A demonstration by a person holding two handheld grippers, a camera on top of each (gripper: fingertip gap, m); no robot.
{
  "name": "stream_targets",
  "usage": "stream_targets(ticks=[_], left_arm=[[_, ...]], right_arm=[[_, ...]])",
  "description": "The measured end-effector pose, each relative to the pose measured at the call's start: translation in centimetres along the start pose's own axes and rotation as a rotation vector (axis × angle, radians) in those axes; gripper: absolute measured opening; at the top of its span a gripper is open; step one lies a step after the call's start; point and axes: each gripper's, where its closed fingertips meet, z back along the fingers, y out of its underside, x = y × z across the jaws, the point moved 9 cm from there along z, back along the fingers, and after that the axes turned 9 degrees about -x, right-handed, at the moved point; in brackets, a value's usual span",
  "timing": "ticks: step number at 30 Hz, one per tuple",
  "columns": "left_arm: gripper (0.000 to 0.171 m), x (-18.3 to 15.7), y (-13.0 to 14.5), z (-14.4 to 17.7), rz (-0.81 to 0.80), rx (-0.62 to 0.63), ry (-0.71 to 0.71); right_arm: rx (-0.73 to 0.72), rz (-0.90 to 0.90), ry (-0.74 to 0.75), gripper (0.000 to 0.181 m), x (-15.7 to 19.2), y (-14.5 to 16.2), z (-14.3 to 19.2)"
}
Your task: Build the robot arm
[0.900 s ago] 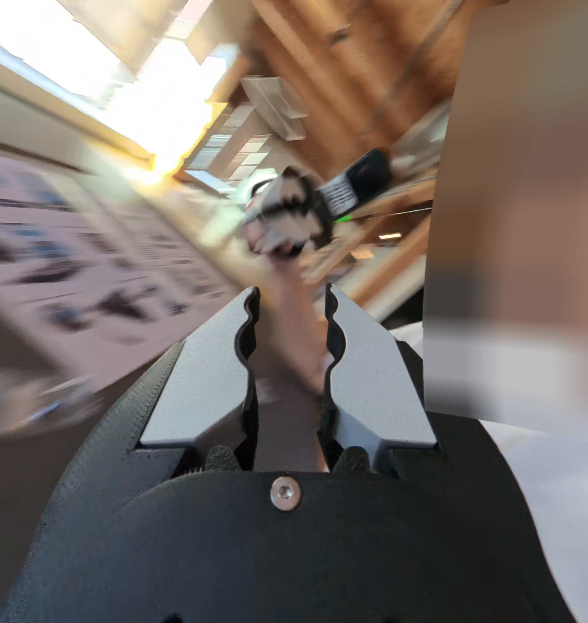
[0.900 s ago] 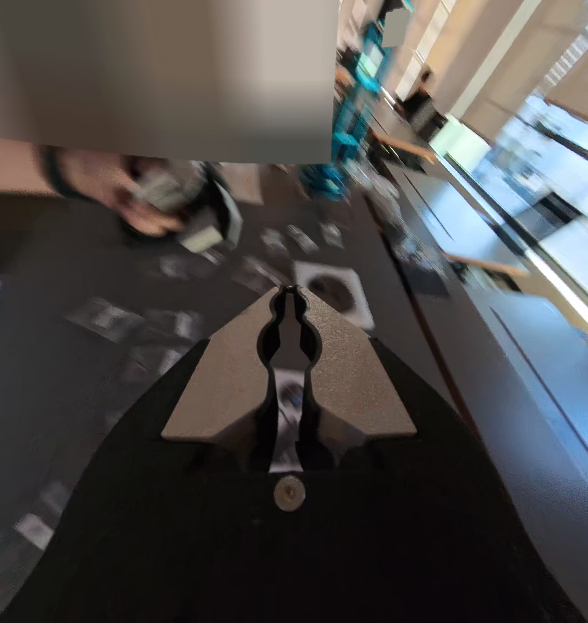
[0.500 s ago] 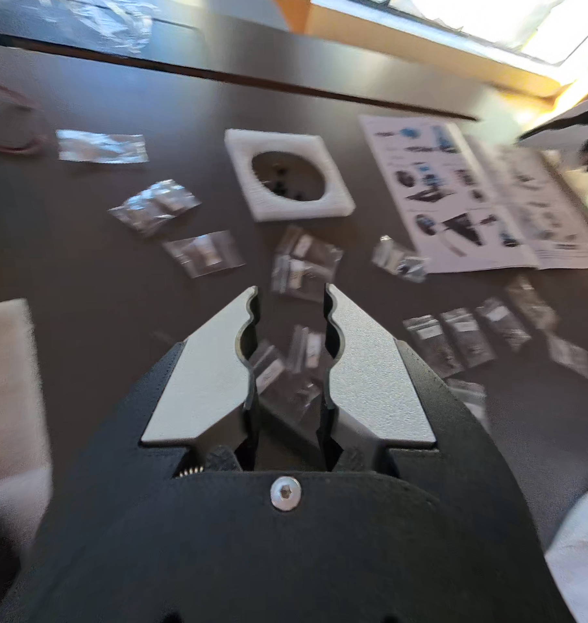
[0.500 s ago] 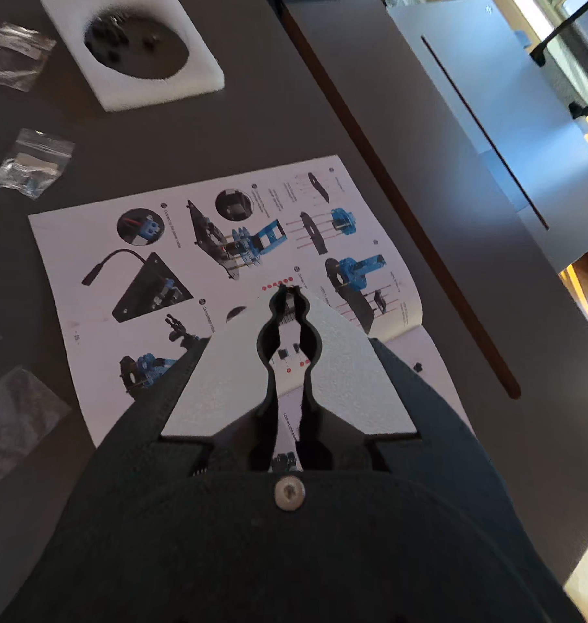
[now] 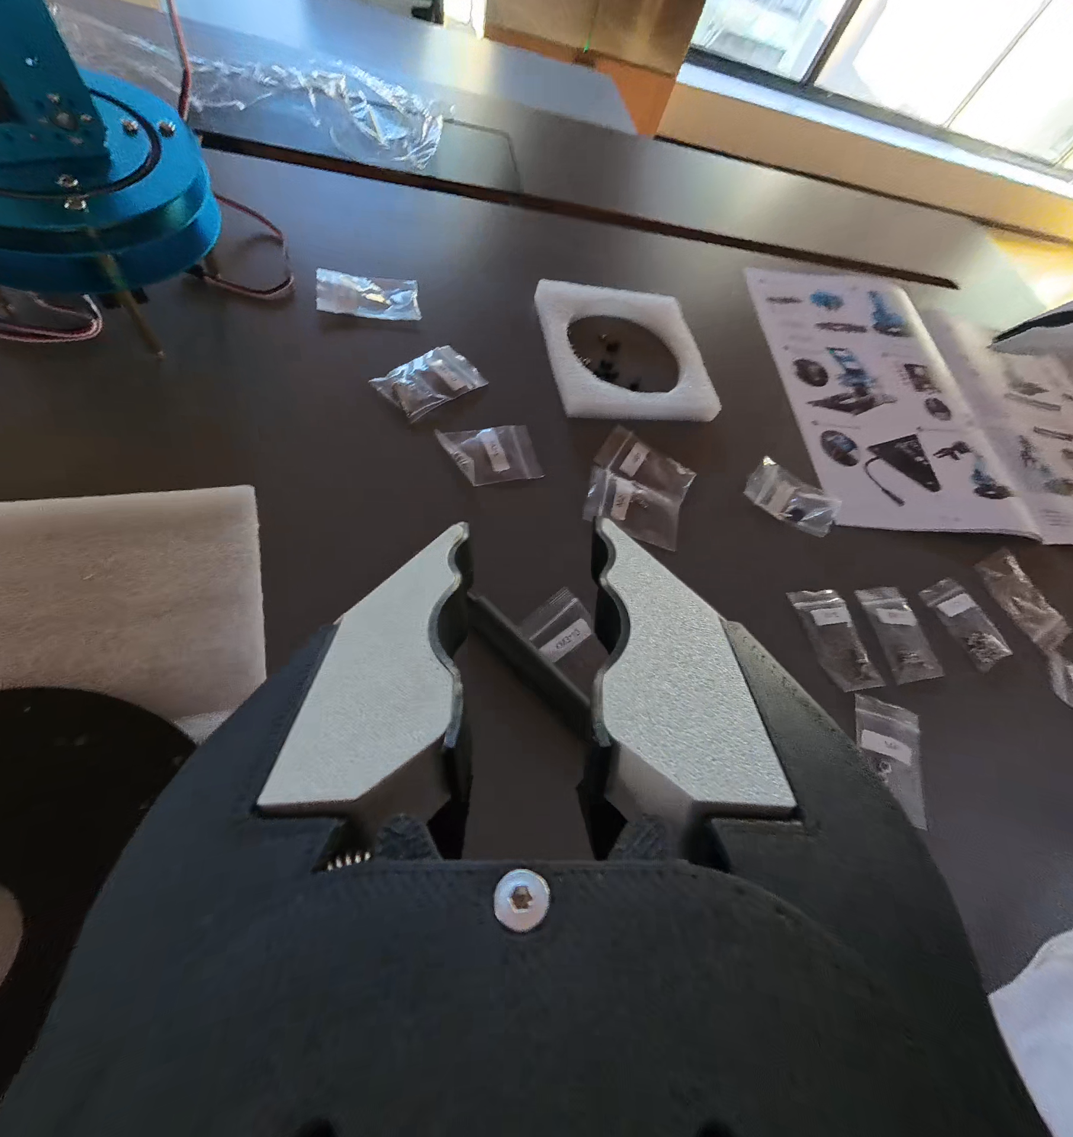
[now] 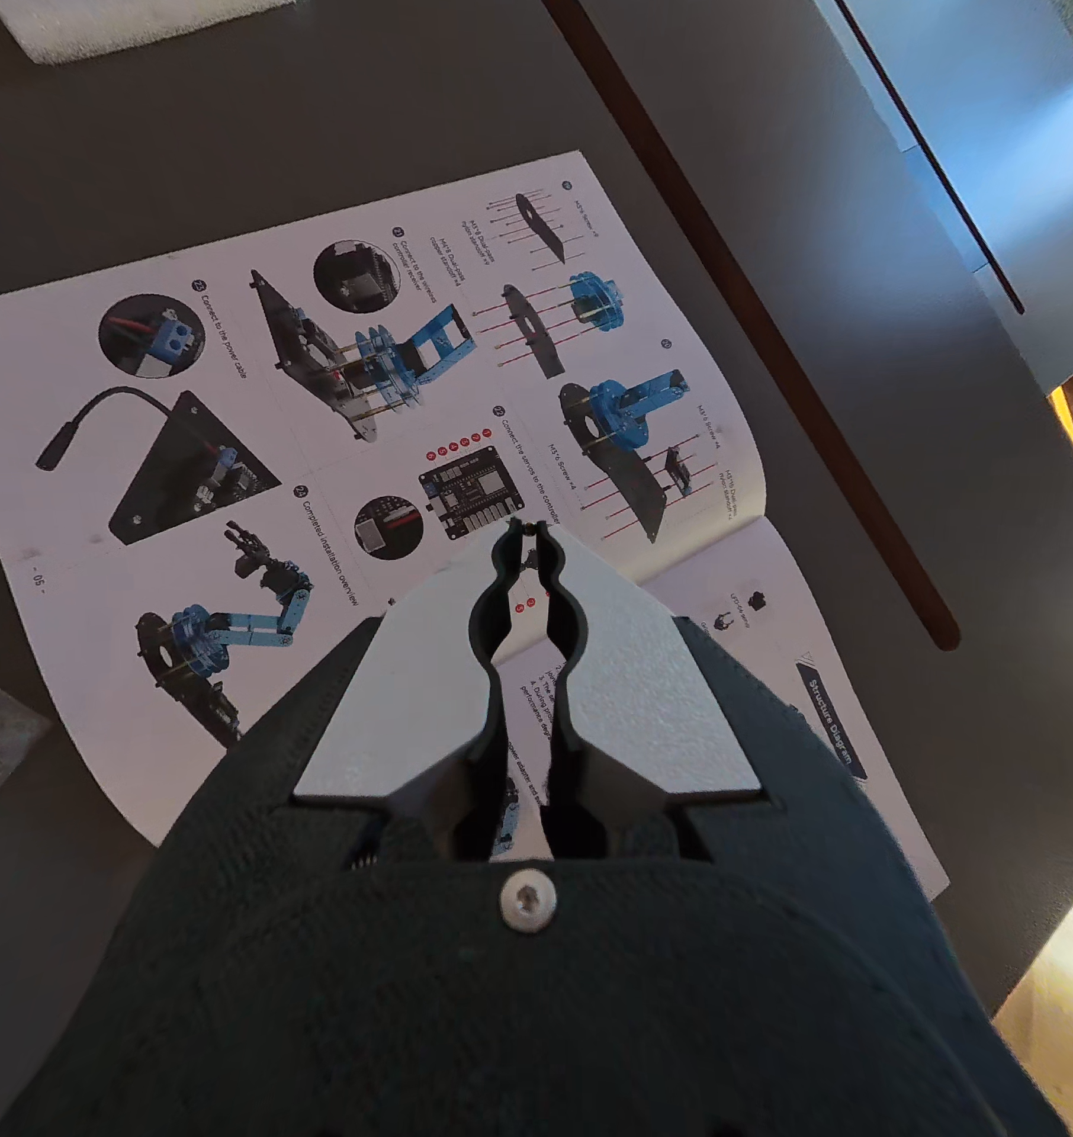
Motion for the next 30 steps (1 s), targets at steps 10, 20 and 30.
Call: stream_targets(ticks=[10, 20, 30], left_arm=[[0.036, -0.1, -1.3, 1.6, -0.038, -0.09, 0.026], [0.041, 2.2, -2.4, 6.2, -0.114, -0.126, -0.036], [0.042, 7.0, -2.5, 14.2, -0.148, -0.114, -0.122]], right_arm=[[-0.01, 0.016, -0.031, 0.003, 0.4, -0.4, -0.7], [-0.123, 0.179, -0.085, 0.003, 5.4, -5.4, 0.5], [-0.251, 0.23, -0.186, 0.003, 14.6, -11.8, 1.9]])
